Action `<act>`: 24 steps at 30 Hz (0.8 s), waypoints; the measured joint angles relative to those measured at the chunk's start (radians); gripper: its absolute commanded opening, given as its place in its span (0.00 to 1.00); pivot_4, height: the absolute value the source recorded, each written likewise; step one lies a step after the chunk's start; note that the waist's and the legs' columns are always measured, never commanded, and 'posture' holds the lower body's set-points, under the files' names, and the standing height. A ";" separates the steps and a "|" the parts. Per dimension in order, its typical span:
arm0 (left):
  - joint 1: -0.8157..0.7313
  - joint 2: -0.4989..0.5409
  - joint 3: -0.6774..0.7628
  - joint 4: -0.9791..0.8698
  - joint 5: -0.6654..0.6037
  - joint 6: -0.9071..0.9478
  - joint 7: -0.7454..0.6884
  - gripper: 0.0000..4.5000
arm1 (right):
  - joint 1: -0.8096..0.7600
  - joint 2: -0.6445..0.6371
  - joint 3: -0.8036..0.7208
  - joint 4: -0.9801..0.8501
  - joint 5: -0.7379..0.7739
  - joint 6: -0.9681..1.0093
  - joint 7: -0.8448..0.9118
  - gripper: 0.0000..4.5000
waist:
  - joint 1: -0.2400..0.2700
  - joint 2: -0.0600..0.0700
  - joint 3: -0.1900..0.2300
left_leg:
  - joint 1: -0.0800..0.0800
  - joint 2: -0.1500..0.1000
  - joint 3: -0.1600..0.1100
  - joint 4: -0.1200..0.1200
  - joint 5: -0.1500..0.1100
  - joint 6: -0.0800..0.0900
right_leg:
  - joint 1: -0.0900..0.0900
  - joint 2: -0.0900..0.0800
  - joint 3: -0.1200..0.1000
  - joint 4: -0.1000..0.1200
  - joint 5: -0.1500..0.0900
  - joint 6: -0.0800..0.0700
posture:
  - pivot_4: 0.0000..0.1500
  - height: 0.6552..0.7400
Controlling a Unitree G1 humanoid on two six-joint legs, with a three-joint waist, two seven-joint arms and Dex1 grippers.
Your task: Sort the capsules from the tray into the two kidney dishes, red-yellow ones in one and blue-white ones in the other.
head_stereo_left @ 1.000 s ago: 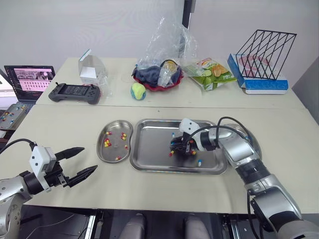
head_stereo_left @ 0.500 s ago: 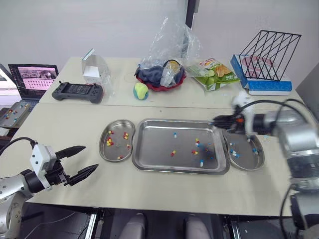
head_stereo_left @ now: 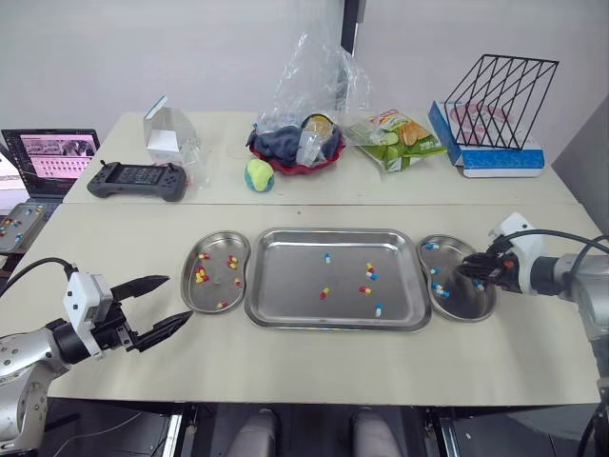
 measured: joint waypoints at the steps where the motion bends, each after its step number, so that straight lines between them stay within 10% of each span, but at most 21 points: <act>1: -0.006 0.000 -0.002 0.004 0.000 0.000 0.000 1.00 | 0.000 0.000 -0.002 -0.006 0.007 0.008 -0.003 0.61 | 0.002 0.000 0.000 | 0.000 0.000 0.000 0.000 0.000 0.000 | 0.000 0.000 0.000 0.000 0.000 0.000 | 1.00 0.99; 6: -0.024 0.002 -0.011 0.016 0.000 0.000 -0.010 1.00 | -0.011 -0.001 -0.026 -0.013 0.033 0.046 -0.008 0.97 | 0.008 0.000 0.000 | 0.000 0.000 0.000 0.001 0.000 0.000 | 0.000 0.000 0.000 0.000 0.000 0.000 | 1.00 0.99; 24: -0.069 0.066 0.141 0.328 0.010 -0.102 0.020 1.00 | 0.057 -0.120 -0.391 0.416 0.133 -0.352 0.034 0.99 | 0.004 0.000 0.000 | 0.002 0.000 0.002 0.000 -0.001 0.001 | 0.001 0.000 0.000 0.000 0.000 0.000 | 1.00 0.99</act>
